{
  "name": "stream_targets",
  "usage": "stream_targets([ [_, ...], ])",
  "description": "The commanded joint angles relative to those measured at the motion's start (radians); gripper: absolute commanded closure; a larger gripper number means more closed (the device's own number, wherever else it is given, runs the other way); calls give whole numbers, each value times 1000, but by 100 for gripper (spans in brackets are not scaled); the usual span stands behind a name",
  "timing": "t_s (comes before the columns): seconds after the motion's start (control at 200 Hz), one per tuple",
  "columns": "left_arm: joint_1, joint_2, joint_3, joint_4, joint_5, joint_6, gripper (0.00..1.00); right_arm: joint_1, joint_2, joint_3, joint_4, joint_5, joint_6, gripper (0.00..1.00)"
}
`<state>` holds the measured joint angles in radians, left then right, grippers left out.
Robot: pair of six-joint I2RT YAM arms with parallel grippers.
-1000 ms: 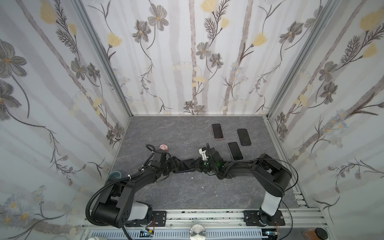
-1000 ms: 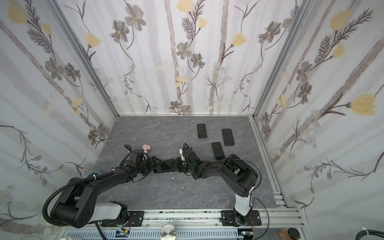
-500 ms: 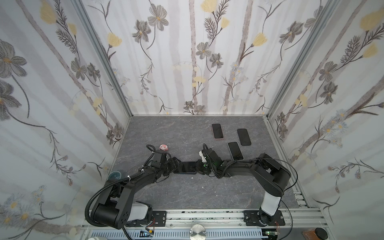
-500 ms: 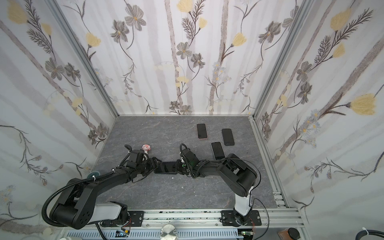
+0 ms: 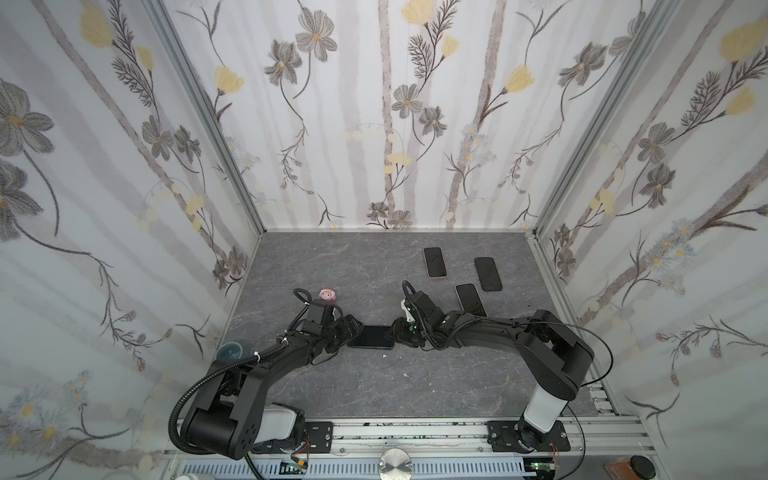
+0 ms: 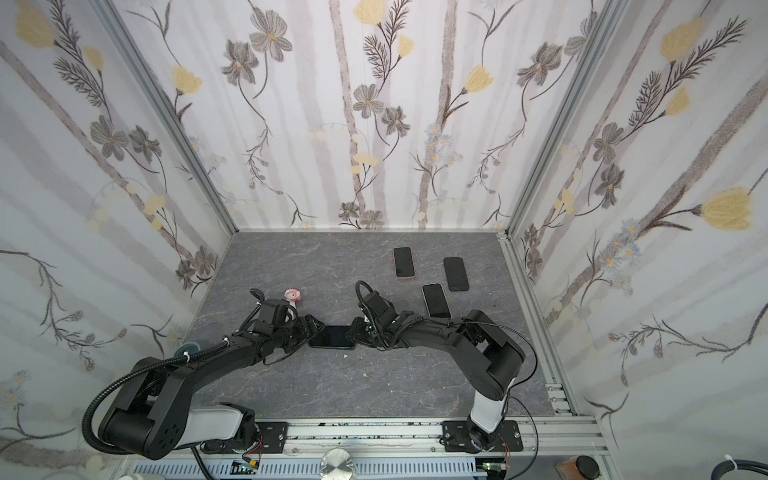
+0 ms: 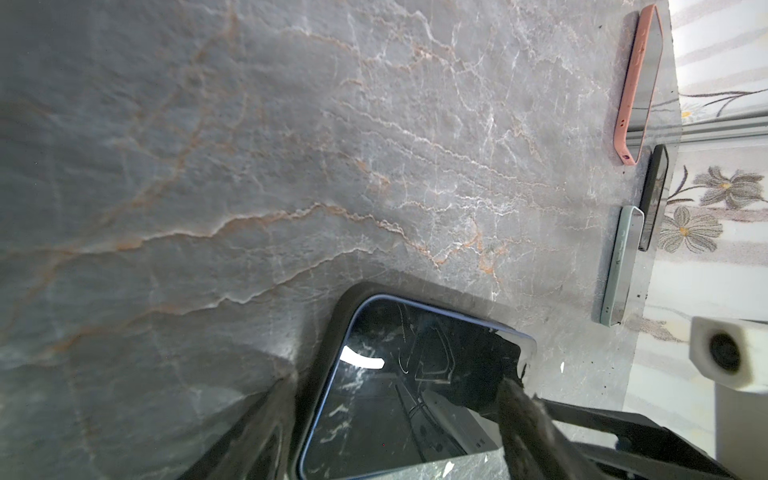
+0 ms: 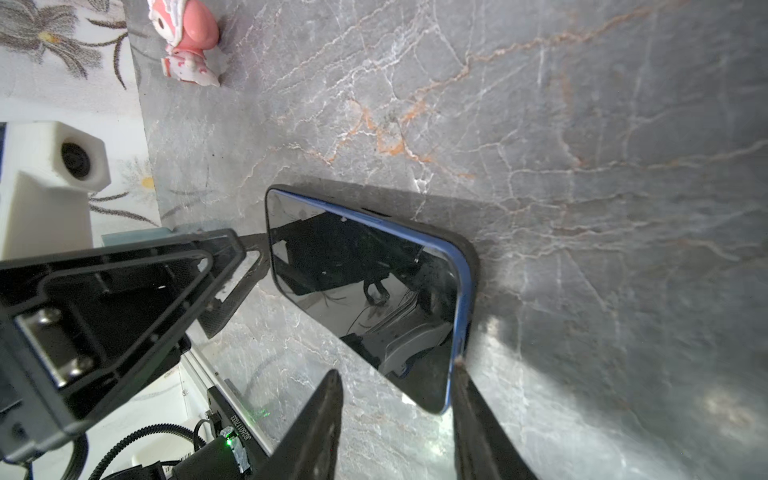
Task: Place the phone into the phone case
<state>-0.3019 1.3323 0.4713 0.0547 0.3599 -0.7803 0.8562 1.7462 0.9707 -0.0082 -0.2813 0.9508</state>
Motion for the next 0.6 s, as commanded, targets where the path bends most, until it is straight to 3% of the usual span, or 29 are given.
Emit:
stream_targets([
  [0.0, 0, -5, 12, -36, -20, 28, 23, -3, -30, 10, -93, 29, -67, 61],
  [0.125, 0, 0, 14, -42, -29, 35, 24, -20, -26, -7, -100, 16, -85, 73],
  [0.375, 1, 9, 12, -48, -6, 39, 27, -24, 33, -10, -55, -30, -82, 86],
  [0.594, 0, 29, 9, -45, 22, 37, 27, -24, 64, -3, -19, -59, -74, 91],
])
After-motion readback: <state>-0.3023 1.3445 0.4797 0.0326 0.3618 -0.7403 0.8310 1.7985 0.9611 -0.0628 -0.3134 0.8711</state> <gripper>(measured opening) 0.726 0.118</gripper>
